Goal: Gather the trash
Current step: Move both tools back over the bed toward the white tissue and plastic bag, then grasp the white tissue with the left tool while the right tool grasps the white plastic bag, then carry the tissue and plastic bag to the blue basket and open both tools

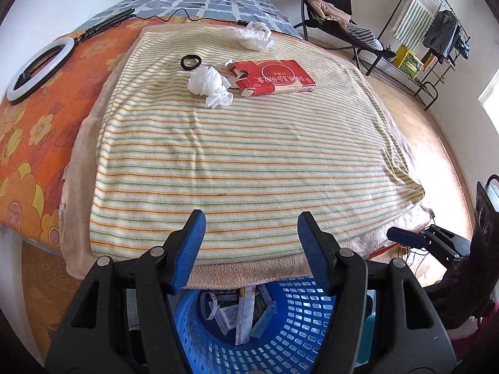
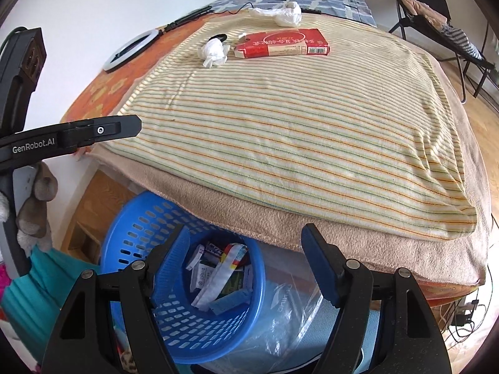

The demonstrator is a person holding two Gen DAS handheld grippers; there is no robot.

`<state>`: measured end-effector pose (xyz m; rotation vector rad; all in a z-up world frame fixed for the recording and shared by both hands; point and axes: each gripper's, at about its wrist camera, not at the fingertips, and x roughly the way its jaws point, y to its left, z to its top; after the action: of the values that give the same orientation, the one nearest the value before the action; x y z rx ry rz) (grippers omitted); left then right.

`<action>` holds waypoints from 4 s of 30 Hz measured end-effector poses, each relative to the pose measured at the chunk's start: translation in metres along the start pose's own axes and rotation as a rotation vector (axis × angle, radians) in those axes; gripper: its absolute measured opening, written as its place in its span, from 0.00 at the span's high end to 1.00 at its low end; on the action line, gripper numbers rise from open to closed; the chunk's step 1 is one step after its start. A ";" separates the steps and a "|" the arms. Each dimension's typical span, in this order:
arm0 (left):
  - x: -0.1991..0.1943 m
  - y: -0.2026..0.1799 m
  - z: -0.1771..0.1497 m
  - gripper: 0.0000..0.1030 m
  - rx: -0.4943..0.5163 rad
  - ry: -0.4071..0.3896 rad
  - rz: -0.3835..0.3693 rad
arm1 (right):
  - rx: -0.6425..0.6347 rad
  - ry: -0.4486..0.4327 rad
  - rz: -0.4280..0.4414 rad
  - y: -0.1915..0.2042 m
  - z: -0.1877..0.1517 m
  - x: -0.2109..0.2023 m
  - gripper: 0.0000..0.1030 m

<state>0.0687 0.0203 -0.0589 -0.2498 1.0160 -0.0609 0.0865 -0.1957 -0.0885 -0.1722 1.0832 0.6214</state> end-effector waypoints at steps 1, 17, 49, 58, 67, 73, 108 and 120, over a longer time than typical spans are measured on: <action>0.000 0.001 0.006 0.39 0.000 -0.006 0.004 | 0.002 -0.014 -0.003 -0.002 0.004 -0.001 0.28; 0.048 0.040 0.093 0.39 -0.077 -0.024 0.042 | 0.000 -0.150 -0.074 -0.052 0.130 -0.003 0.28; 0.113 0.061 0.139 0.72 0.003 -0.028 -0.039 | 0.243 -0.222 0.024 -0.113 0.333 0.131 0.28; 0.111 0.056 0.139 0.77 0.045 -0.053 -0.025 | 0.314 -0.186 0.063 -0.122 0.341 0.160 0.70; 0.098 0.056 0.138 0.88 0.045 -0.076 0.002 | 0.330 -0.221 0.070 -0.123 0.334 0.140 0.92; 0.087 0.066 0.137 0.90 0.010 -0.081 0.016 | 0.312 -0.245 0.063 -0.117 0.326 0.118 0.93; -0.061 -0.025 -0.003 0.90 0.132 -0.168 0.004 | -0.005 -0.267 0.044 -0.017 0.091 -0.081 0.93; -0.034 -0.027 -0.055 0.90 0.132 -0.062 0.004 | -0.093 -0.159 0.032 0.007 0.013 -0.060 0.93</action>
<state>0.0057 -0.0105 -0.0522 -0.1286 0.9470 -0.1157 0.0736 -0.2079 -0.0293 -0.1835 0.9062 0.7033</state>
